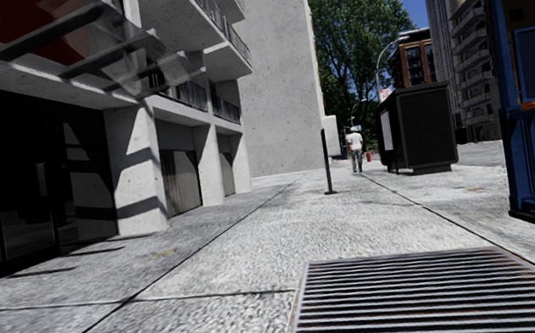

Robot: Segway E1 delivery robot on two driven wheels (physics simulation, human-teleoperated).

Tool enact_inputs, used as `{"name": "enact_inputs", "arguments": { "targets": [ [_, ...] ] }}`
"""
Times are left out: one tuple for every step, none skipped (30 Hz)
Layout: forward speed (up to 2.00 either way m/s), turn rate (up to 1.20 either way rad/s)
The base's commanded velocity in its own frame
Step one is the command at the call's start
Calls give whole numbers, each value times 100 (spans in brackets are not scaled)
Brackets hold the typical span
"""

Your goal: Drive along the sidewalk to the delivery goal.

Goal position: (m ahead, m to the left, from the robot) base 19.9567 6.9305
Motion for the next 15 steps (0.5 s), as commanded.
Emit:
{"name": "enact_inputs", "arguments": {
  "targets": [
    [200,0],
    [200,0],
    [200,0],
    [200,0],
    [200,0],
    [200,0],
    [200,0],
    [200,0],
    [200,0],
    [200,0],
    [200,0],
    [200,0],
    [200,0],
    [200,0],
    [200,0]
  ]
}}
